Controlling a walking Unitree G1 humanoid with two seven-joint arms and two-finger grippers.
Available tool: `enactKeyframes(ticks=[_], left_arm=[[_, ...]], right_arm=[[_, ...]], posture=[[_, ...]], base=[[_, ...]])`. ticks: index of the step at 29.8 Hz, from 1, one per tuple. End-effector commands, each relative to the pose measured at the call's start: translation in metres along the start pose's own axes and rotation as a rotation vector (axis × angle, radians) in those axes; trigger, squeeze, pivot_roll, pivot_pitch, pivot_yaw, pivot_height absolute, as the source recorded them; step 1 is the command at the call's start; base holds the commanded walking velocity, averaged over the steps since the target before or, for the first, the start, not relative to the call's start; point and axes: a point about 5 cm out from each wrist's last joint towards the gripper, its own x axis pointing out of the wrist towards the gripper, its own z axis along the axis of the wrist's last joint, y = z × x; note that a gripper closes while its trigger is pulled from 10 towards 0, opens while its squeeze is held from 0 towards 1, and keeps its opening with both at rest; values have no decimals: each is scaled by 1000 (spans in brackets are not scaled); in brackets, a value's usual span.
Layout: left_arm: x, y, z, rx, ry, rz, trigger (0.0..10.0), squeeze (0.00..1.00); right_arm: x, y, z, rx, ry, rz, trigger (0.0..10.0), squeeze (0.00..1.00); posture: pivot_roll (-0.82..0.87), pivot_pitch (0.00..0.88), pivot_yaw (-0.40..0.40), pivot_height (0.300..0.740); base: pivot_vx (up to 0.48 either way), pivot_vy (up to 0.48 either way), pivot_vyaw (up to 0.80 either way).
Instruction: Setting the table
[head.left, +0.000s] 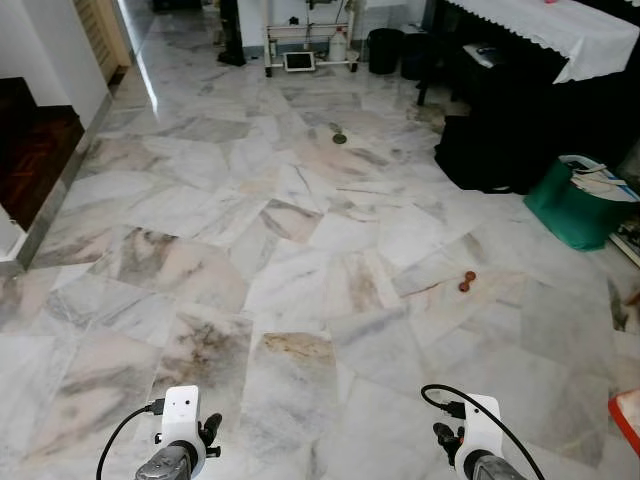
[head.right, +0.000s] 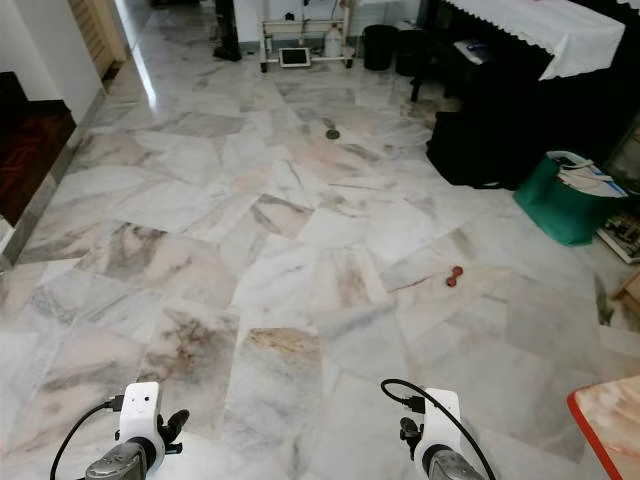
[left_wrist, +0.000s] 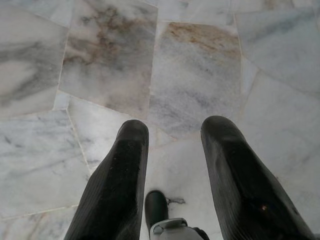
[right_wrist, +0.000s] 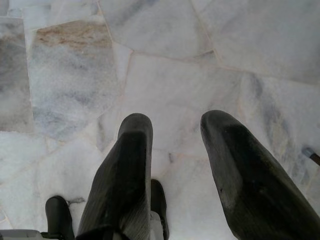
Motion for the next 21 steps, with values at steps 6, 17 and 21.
enactKeyframes(ticks=[6, 17, 21], left_arm=[[-3, 5, -10, -9, 46, 12, 10000, 0], [-4, 6, -14, -5, 69, 16, 10000, 0], [-4, 6, -14, -6, 71, 18, 10000, 0]], right_arm=[[0, 4, -4, -3, 19, 9, 10000, 0], [0, 5, -6, -3, 25, 9, 10000, 0], [0, 5, -7, -4, 27, 10, 10000, 0]], posture=[[-35, 0, 3, 740], [-33, 0, 5, 740], [-32, 0, 5, 740]], base=[[0, 0, -618], [0, 190, -617], [0, 0, -622]])
